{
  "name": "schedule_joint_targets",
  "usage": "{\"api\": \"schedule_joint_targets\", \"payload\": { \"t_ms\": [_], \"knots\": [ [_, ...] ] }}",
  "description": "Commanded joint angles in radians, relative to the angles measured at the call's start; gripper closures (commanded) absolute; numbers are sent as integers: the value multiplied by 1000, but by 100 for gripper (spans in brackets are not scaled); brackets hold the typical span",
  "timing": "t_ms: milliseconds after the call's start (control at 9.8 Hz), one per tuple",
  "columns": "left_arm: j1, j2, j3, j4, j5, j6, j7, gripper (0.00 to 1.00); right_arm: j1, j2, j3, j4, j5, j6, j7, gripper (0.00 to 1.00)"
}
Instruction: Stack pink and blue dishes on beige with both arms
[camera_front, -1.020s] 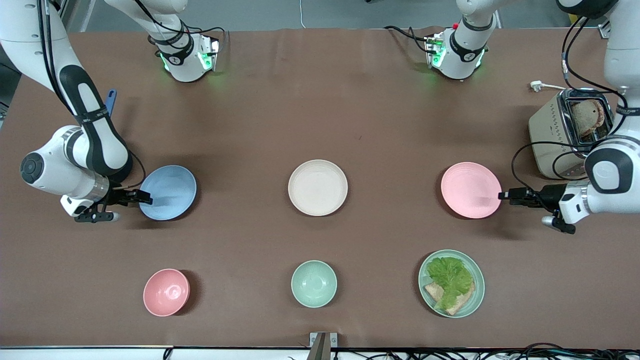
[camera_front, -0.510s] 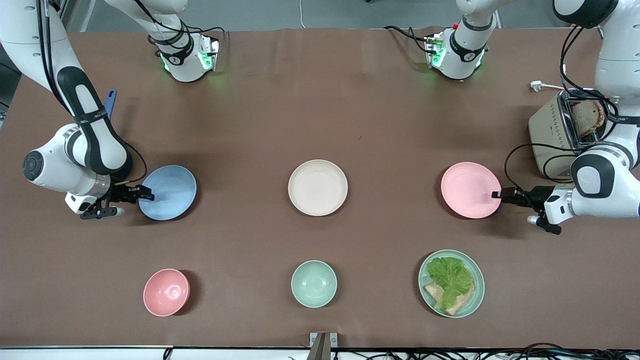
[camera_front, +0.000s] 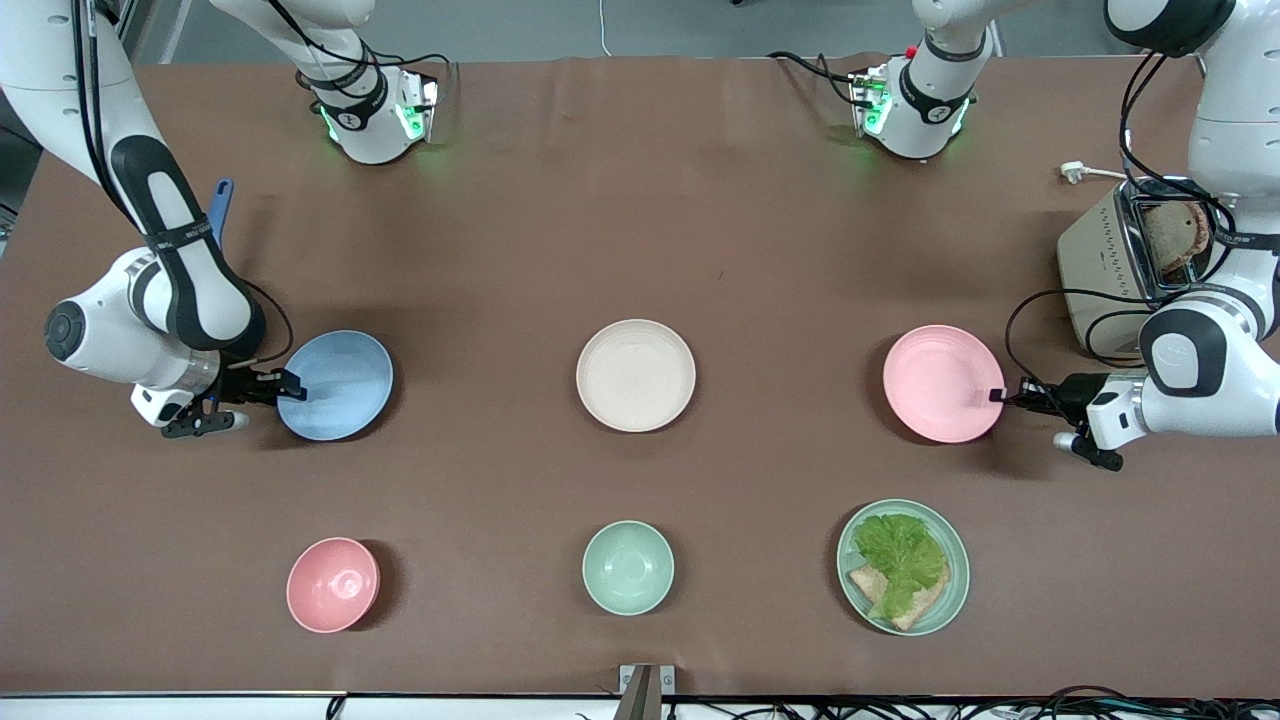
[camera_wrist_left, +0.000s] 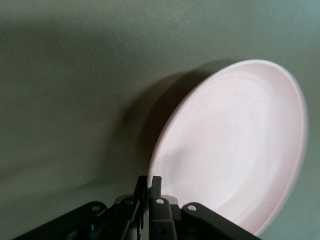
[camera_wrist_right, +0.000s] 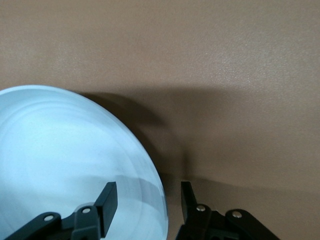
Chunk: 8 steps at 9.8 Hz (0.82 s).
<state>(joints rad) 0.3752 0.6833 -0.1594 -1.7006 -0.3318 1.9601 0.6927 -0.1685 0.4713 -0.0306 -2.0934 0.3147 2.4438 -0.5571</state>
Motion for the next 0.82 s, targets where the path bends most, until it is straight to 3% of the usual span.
{"api": "schedule_joint_targets", "payload": {
  "t_ms": [0,102,204,306,408,612,714],
  "knots": [
    [-9,-39,-56,-5,4,11,-62,100,-17,-3,12,-17,33,14,-38,46],
    [-9,-66,-122,-8,2,11,-172,100,-17,0,12,-17,33,14,-38,51],
    [-10,-86,-191,-10,4,11,-290,100,-17,0,12,-17,35,14,-37,63],
    [-13,-91,-260,-5,13,11,-420,100,-16,-2,12,-17,52,0,-35,85],
    [-63,-90,-306,-8,17,23,-562,100,-14,-6,11,-7,64,-35,-29,99],
    [-203,-88,-307,-19,72,100,-758,100,-16,-29,0,91,63,-232,-24,99],
    [-281,-88,-307,-34,106,158,-844,100,-9,-34,-40,146,63,-334,-23,99]
  ]
}}
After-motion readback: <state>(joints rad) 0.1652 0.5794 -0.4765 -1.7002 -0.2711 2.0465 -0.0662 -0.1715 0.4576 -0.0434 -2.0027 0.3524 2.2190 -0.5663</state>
